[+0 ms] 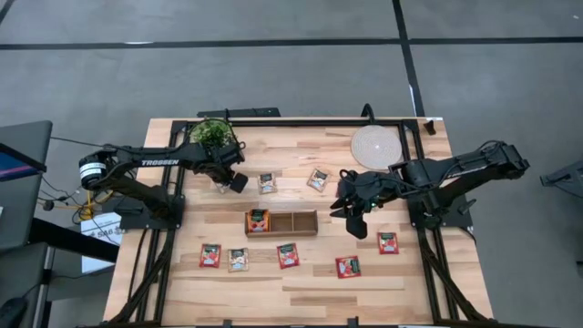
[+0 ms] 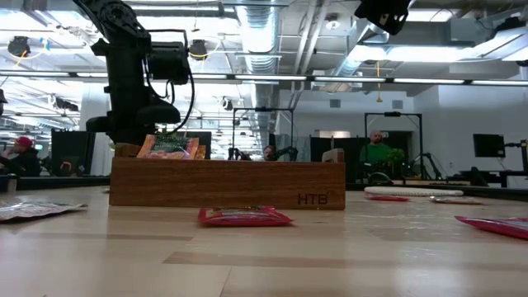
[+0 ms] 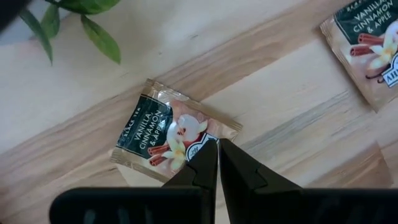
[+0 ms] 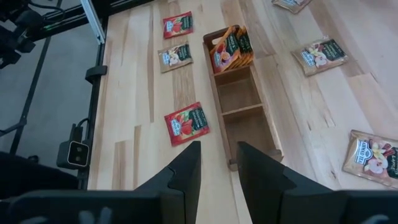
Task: Pick & Place Tea
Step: Put the brown tea bag into the middle section of the wooden organizer
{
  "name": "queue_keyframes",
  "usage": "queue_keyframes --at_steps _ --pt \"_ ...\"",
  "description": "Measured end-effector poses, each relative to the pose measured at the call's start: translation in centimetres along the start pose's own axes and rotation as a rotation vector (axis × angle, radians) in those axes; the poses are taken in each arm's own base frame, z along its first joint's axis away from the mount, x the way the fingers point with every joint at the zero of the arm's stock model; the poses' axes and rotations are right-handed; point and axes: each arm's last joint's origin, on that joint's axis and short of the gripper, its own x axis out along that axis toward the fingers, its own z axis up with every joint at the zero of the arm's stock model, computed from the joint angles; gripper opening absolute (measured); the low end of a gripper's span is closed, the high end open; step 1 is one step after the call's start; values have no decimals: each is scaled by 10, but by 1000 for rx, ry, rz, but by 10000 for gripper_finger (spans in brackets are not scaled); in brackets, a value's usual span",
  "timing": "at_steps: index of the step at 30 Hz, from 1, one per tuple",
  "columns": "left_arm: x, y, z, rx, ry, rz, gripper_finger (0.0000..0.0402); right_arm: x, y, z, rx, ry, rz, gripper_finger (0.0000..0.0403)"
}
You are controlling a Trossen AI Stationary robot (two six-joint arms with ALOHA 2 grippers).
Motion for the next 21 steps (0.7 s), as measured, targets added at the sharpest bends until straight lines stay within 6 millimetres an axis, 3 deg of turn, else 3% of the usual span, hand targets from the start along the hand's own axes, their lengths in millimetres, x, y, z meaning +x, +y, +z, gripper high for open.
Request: queue_keyframes --at_steps 14,21 --pt "0 -2 2 19 -13 -31 13 0 0 0 0 1 0 97" --pt "0 -2 2 43 -13 -33 77 0 0 0 0 1 0 97"
